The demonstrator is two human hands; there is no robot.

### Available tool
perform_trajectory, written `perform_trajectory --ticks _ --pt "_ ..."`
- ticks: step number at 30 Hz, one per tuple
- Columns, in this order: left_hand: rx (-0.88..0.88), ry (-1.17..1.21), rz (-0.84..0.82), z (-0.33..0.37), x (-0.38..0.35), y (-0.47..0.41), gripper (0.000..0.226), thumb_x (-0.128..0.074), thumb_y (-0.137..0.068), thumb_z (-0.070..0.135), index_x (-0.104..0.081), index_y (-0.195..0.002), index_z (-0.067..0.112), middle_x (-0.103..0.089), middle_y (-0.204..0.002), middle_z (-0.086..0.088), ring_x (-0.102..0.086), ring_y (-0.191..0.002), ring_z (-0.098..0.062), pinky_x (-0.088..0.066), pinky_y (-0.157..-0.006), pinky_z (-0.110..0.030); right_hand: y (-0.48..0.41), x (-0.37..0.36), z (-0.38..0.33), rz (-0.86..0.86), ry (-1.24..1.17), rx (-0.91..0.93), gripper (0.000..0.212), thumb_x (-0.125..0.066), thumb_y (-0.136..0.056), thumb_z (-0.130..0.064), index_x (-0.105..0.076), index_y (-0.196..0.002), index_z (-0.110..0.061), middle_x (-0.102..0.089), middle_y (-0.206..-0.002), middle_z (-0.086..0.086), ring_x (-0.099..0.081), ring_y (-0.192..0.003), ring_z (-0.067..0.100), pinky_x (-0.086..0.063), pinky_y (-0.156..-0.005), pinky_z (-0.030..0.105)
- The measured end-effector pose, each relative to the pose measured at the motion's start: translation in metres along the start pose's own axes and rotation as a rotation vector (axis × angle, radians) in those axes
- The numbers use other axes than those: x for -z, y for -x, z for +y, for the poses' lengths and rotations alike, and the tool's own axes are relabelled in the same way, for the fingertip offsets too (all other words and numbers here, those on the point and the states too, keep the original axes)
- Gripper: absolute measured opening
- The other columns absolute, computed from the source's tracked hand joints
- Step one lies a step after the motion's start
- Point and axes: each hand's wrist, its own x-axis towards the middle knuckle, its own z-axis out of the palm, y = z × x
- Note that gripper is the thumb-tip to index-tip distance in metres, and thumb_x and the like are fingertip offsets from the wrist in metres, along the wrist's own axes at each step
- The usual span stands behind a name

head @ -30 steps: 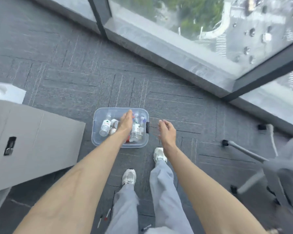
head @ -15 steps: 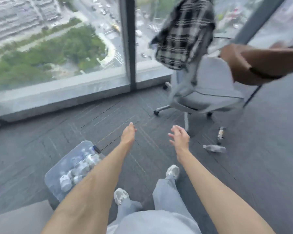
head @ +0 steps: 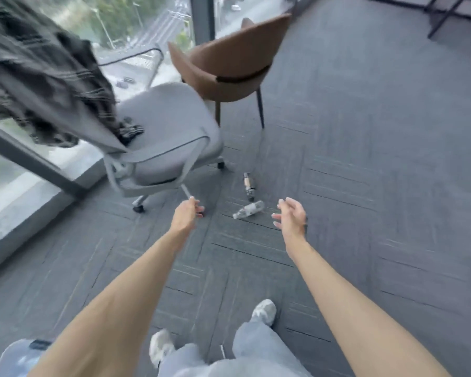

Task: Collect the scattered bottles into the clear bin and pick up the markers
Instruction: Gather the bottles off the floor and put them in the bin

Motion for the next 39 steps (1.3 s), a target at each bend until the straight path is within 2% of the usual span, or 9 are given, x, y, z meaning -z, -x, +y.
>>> perform_trajectory --ticks 3,9,15,18,22,29,32,35,39 --pt "-0.005 0.01 -0.005 0.026 -0.048 -0.026 0.033 -0.031 -0.103 0.026 -0.057 -0.116 0.009 -0.063 -0.09 -0.005 -0.056 -0.07 -0.012 -0.038 -0.063 -0.026 -0.046 0.03 -0.013 0.055 -0.001 0.002 0.029 -0.059 -0.095 -0.024 -0.058 -0.123 -0.017 -0.067 -0.093 -0.006 -0.066 -0.076 0.017 -0.059 -0.076 0.038" --pt "0.029 -0.023 -0.015 0.034 -0.102 -0.097 0.031 -0.035 -0.099 0.03 -0.06 -0.11 0.015 -0.07 -0.103 -0.004 -0.063 -0.089 -0.018 -0.047 -0.079 -0.036 -0.124 0.04 -0.009 0.066 0.05 -0.05 0.029 -0.058 -0.097 -0.024 -0.061 -0.123 -0.013 -0.069 -0.109 0.002 -0.067 -0.084 0.014 -0.059 -0.082 0.037" --pt "0.095 -0.085 -0.06 0.007 -0.165 -0.224 0.023 -0.038 -0.097 0.026 -0.059 -0.103 0.019 -0.068 -0.1 -0.001 -0.061 -0.083 -0.015 -0.043 -0.074 -0.033 -0.243 0.008 0.03 0.089 0.074 -0.087 0.026 -0.059 -0.097 -0.021 -0.062 -0.122 -0.013 -0.068 -0.108 0.0 -0.067 -0.086 0.012 -0.056 -0.085 0.036" --pt "0.113 -0.124 -0.073 -0.023 -0.196 -0.284 0.024 -0.039 -0.097 0.028 -0.06 -0.105 0.019 -0.068 -0.1 0.001 -0.06 -0.085 -0.014 -0.044 -0.076 -0.033 -0.307 -0.008 0.068 0.072 0.106 -0.107 0.024 -0.06 -0.097 -0.022 -0.062 -0.119 -0.014 -0.068 -0.112 0.004 -0.067 -0.085 0.01 -0.055 -0.09 0.038" --pt "0.14 -0.153 -0.057 -0.093 -0.227 -0.356 0.02 -0.042 -0.097 0.029 -0.06 -0.091 0.024 -0.068 -0.099 -0.001 -0.061 -0.084 -0.016 -0.045 -0.08 -0.035 -0.389 -0.024 0.13 0.03 0.167 -0.089 0.026 -0.059 -0.097 -0.025 -0.061 -0.121 -0.015 -0.069 -0.112 0.004 -0.067 -0.089 0.009 -0.054 -0.092 0.036" --pt "0.08 -0.265 0.013 -0.207 -0.299 -0.487 0.028 -0.039 -0.1 0.032 -0.061 -0.104 0.014 -0.068 -0.109 -0.007 -0.061 -0.086 -0.018 -0.047 -0.083 -0.038 -0.543 -0.048 0.264 -0.07 0.237 -0.011 0.022 -0.061 -0.094 -0.034 -0.062 -0.114 -0.026 -0.069 -0.112 -0.002 -0.066 -0.103 0.016 -0.053 -0.096 0.042" --pt "-0.058 -0.508 -0.108 -0.249 -0.331 -0.528 0.037 -0.042 -0.1 0.04 -0.055 -0.12 0.011 -0.061 -0.118 0.0 -0.057 -0.101 -0.017 -0.044 -0.091 -0.035 -0.599 -0.06 0.315 -0.094 0.261 0.037 0.028 -0.06 -0.094 -0.035 -0.062 -0.119 -0.023 -0.068 -0.114 -0.003 -0.066 -0.104 0.015 -0.052 -0.093 0.036" --pt "-0.202 -0.825 -0.175 -0.298 -0.355 -0.558 0.061 -0.057 -0.09 0.048 -0.043 -0.138 0.013 -0.051 -0.137 -0.002 -0.049 -0.123 -0.017 -0.041 -0.104 -0.039 -0.643 -0.07 0.351 -0.145 0.291 0.086 0.035 -0.057 -0.096 -0.038 -0.058 -0.127 -0.022 -0.066 -0.116 -0.002 -0.063 -0.104 0.014 -0.047 -0.081 0.028" --pt "-0.337 -1.13 -0.192 -0.332 -0.367 -0.589 0.09 -0.073 -0.071 0.056 -0.035 -0.143 0.018 -0.05 -0.138 0.001 -0.051 -0.119 -0.013 -0.044 -0.104 -0.039 -0.685 -0.08 0.371 -0.194 0.354 0.198 0.04 -0.055 -0.097 -0.038 -0.054 -0.132 -0.018 -0.064 -0.114 -0.001 -0.062 -0.099 0.015 -0.04 -0.066 0.02"
